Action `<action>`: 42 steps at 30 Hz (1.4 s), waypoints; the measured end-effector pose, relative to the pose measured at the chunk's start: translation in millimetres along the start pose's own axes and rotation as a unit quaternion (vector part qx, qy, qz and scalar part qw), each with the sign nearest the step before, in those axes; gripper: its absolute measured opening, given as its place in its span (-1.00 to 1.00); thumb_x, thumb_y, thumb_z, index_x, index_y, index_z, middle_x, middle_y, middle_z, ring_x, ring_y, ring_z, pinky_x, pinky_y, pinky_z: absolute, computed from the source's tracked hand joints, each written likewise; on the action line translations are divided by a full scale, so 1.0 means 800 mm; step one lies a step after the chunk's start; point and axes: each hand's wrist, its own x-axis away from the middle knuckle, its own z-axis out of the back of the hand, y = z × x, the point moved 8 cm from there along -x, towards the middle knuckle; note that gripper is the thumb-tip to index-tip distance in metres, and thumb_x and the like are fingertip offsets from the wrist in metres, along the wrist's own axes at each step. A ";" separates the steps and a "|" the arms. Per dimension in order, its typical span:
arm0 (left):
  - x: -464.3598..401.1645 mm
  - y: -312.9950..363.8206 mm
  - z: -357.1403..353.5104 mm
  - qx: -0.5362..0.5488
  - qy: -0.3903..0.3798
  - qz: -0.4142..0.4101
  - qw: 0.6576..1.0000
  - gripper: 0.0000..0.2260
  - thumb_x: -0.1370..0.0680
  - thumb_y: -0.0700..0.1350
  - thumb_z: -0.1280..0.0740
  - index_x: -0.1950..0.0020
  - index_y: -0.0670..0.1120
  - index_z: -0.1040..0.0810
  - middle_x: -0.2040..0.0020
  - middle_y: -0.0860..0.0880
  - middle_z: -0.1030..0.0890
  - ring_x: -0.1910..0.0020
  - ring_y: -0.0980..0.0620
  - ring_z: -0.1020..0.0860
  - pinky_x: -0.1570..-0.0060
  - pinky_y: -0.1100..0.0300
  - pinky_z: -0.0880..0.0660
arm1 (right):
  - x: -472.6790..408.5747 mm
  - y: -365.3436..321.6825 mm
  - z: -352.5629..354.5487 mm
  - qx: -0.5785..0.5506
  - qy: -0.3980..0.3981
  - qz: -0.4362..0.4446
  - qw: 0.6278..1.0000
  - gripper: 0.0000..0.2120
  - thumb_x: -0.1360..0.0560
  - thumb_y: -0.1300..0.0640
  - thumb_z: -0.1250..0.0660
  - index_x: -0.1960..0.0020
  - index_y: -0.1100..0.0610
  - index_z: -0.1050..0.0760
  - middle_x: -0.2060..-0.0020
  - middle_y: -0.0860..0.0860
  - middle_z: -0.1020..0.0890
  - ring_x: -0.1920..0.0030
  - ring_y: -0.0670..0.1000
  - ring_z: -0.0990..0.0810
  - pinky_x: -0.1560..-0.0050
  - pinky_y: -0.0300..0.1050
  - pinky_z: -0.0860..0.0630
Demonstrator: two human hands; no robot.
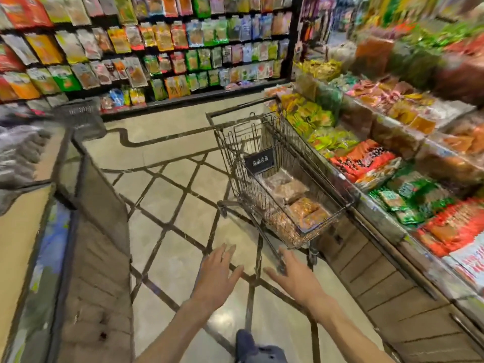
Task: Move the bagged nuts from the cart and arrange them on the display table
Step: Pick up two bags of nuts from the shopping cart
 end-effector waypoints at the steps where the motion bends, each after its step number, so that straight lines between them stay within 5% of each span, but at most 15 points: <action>1: -0.029 -0.004 0.011 0.009 -0.005 -0.006 1.000 -0.41 -0.72 0.24 -0.10 -0.72 0.09 -0.10 -0.72 0.02 -0.11 -0.70 -0.01 -0.06 -0.67 0.01 -0.06 | -0.026 -0.010 0.009 0.000 -0.001 -0.006 1.000 -0.16 -0.58 -0.38 -0.29 -0.69 0.01 -0.14 -0.58 0.02 -0.35 -0.51 0.09 -0.44 -0.45 0.00 -0.40; 7: -0.178 -0.030 0.057 0.015 -0.011 -0.049 0.999 -0.20 -0.60 0.45 0.15 -0.71 0.02 -0.15 -0.71 -0.03 -0.16 -0.69 -0.04 -0.10 -0.65 0.05 -0.06 | -0.163 -0.044 0.048 -0.002 0.020 -0.029 0.999 -0.04 -0.48 -0.57 -0.21 -0.68 -0.04 -0.14 -0.60 0.03 -0.35 -0.56 0.08 -0.38 -0.53 0.12 -0.40; 11: -0.285 -0.041 0.071 0.001 -0.030 -0.084 0.996 -0.40 -0.73 0.26 -0.06 -0.71 0.01 -0.15 -0.71 -0.02 -0.15 -0.69 -0.02 -0.09 -0.65 0.06 -0.07 | -0.240 -0.061 0.070 -0.020 0.036 -0.058 0.997 -0.13 -0.54 -0.44 -0.29 -0.68 -0.01 -0.15 -0.59 0.02 -0.36 -0.56 0.08 -0.37 -0.53 0.08 -0.37; 18: -0.467 -0.045 0.110 -0.027 -0.097 -0.190 0.977 -0.42 -0.75 0.21 -0.07 -0.72 0.03 -0.07 -0.72 -0.01 -0.12 -0.70 -0.01 -0.06 -0.65 0.07 -0.04 | -0.370 -0.090 0.099 -0.062 0.075 -0.130 0.987 -0.14 -0.61 -0.35 -0.25 -0.71 0.09 -0.06 -0.66 0.07 -0.27 -0.63 0.09 -0.28 -0.62 0.08 -0.25; 26: -0.639 -0.021 0.137 -0.066 -0.165 -0.287 0.941 -0.40 -0.73 0.24 -0.08 -0.71 -0.01 -0.15 -0.71 -0.03 -0.16 -0.69 -0.03 -0.11 -0.67 0.05 -0.08 | -0.462 -0.115 0.144 -0.102 0.118 -0.231 0.960 -0.41 -0.64 -0.28 -0.28 -0.50 0.08 -0.36 -0.43 0.09 -0.53 -0.39 0.12 -0.52 -0.39 0.08 -0.47; 34: -0.766 0.046 0.072 -0.087 -0.223 -0.354 0.904 -0.40 -0.74 0.19 -0.10 -0.71 -0.08 -0.16 -0.71 -0.07 -0.17 -0.69 -0.04 -0.12 -0.66 0.09 -0.07 | -0.548 -0.045 0.165 -0.151 0.154 -0.305 0.927 -0.41 -0.60 -0.24 -0.39 -0.50 0.05 -0.41 -0.39 0.08 -0.57 -0.36 0.09 -0.55 -0.32 0.00 -0.49; 37: -0.812 0.063 0.039 -0.072 -0.253 -0.325 0.908 -0.41 -0.74 0.17 -0.14 -0.71 -0.05 -0.13 -0.71 -0.06 -0.17 -0.69 -0.03 -0.12 -0.66 0.11 -0.03 | -0.582 0.000 0.165 -0.190 0.142 -0.329 0.914 -0.20 -0.57 -0.38 -0.32 -0.64 0.04 -0.24 -0.53 0.07 -0.47 -0.47 0.10 -0.49 -0.40 0.09 -0.50; 42: -0.881 0.080 -0.017 -0.067 -0.293 -0.297 0.906 -0.44 -0.74 0.14 -0.16 -0.68 -0.08 -0.20 -0.66 -0.07 -0.27 -0.64 -0.03 -0.22 -0.61 0.15 -0.08 | -0.642 0.067 0.156 -0.203 0.099 -0.362 0.905 -0.20 -0.62 -0.32 -0.30 -0.69 0.02 -0.11 -0.59 0.10 -0.37 -0.54 0.15 -0.41 -0.45 0.14 -0.43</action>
